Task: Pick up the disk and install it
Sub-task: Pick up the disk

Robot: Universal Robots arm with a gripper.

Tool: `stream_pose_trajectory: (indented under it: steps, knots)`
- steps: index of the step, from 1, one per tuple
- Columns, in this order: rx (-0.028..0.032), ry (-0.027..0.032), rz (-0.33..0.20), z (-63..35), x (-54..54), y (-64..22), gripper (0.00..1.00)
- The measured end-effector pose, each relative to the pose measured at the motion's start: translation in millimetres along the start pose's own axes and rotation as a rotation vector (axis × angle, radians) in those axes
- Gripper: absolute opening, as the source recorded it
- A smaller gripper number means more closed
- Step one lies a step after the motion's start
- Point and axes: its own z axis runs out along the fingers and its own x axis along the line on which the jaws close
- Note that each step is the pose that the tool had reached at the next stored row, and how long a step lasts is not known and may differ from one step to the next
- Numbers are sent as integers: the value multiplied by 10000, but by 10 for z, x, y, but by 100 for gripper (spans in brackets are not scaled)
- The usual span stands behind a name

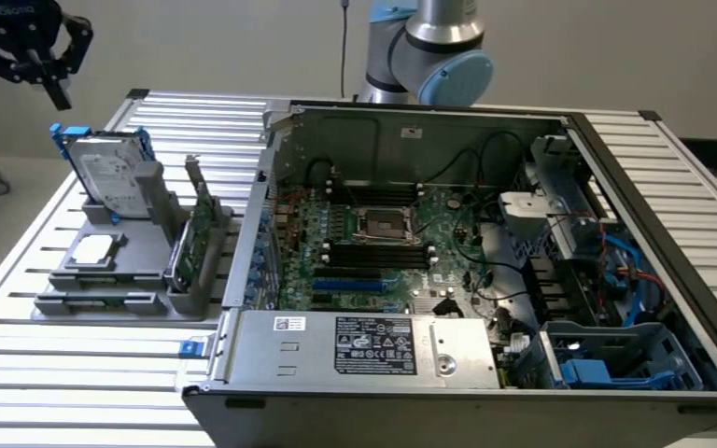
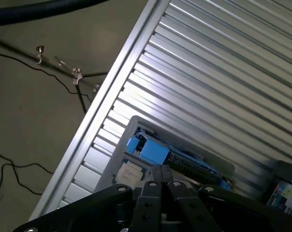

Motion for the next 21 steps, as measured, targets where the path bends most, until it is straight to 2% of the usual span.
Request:
stream_pose_trajectory:
  steps: [21]
  knots:
    - [-8, 265, -3811, 14, 0, -1, 11]
